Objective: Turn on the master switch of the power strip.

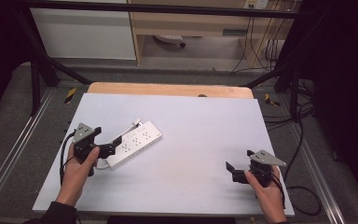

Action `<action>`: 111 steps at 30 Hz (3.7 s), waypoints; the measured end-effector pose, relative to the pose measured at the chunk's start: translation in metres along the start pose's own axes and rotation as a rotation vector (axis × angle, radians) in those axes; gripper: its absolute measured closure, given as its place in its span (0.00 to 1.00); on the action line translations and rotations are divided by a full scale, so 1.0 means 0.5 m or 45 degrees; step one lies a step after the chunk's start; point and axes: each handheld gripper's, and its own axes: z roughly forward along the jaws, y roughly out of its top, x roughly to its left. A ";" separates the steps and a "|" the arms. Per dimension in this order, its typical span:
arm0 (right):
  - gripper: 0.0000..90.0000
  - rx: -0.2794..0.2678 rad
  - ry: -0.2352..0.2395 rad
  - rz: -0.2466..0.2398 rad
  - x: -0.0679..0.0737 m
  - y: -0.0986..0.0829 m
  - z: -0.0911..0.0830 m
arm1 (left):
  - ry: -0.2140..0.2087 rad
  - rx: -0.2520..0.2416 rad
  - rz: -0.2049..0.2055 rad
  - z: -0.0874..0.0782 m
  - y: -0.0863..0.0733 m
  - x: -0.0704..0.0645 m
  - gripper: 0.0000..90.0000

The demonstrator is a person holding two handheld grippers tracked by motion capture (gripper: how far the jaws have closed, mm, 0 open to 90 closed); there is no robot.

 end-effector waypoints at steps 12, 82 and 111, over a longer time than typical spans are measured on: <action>0.02 0.000 0.000 0.005 -0.002 0.000 0.000 | 0.048 0.047 -0.015 0.016 -0.014 0.025 0.16; 0.02 0.012 0.011 0.001 -0.001 0.001 0.001 | -0.021 0.352 0.044 0.009 -0.066 0.056 1.00; 0.02 0.008 0.006 -0.018 0.001 0.002 -0.001 | -0.013 0.348 0.012 0.006 -0.079 0.059 1.00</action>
